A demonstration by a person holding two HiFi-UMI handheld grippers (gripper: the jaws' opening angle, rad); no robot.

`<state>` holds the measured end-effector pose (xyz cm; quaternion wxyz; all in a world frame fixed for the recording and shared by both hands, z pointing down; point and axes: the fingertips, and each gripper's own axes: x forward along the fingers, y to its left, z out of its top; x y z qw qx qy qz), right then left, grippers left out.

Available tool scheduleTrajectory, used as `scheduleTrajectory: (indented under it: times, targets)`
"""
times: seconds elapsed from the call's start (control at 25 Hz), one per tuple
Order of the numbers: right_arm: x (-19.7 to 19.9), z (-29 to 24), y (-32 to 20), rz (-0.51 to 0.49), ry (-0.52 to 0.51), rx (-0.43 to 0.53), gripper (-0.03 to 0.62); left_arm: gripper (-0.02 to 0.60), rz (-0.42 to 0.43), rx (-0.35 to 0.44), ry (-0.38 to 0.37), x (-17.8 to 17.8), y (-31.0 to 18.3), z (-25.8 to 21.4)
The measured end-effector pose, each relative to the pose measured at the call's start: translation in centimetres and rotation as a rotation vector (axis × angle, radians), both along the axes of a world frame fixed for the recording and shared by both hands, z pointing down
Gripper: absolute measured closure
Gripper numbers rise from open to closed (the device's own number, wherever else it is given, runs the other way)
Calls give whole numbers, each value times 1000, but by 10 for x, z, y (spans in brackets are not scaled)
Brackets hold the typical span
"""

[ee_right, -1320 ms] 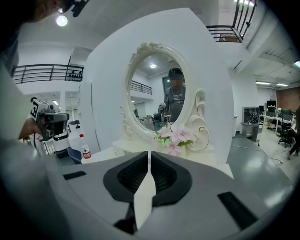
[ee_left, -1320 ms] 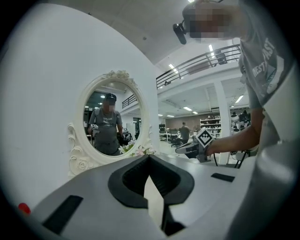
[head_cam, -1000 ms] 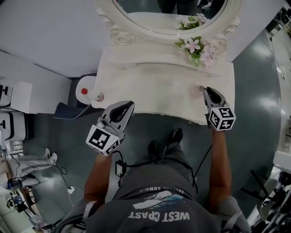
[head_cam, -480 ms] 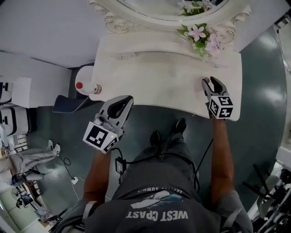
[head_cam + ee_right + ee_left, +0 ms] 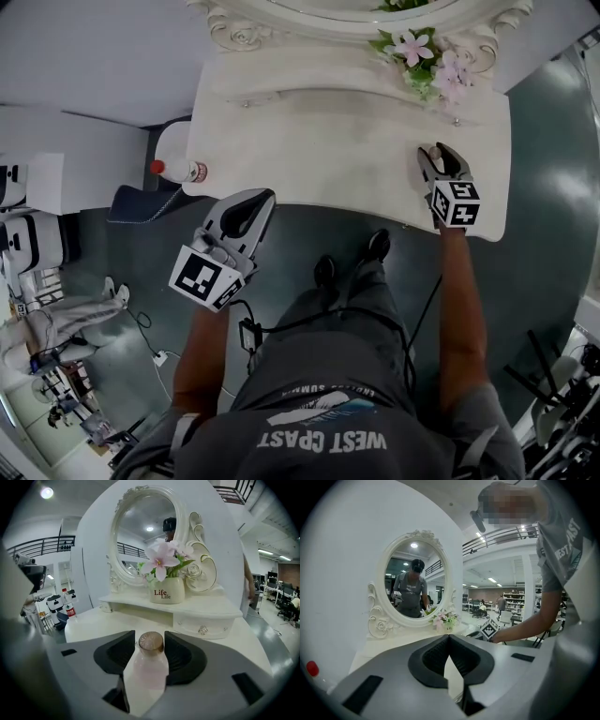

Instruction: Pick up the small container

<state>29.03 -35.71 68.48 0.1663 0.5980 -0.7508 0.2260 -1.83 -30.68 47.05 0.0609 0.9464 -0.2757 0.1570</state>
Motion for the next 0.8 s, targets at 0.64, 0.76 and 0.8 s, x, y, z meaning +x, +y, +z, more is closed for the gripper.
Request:
scheduleTrajectory:
  times: [0.64,0.76,0.8]
  targets:
    - [-2,0,1,28,65,-4,442,565,-5,9,6,-13,1,-1]
    - [-5,-17,6,27,66,16,442,566,-10,20,14,-17,1,-6]
    - [-6,-23,7,25,66,24,442,565,-12,26,18,-18,1,-8]
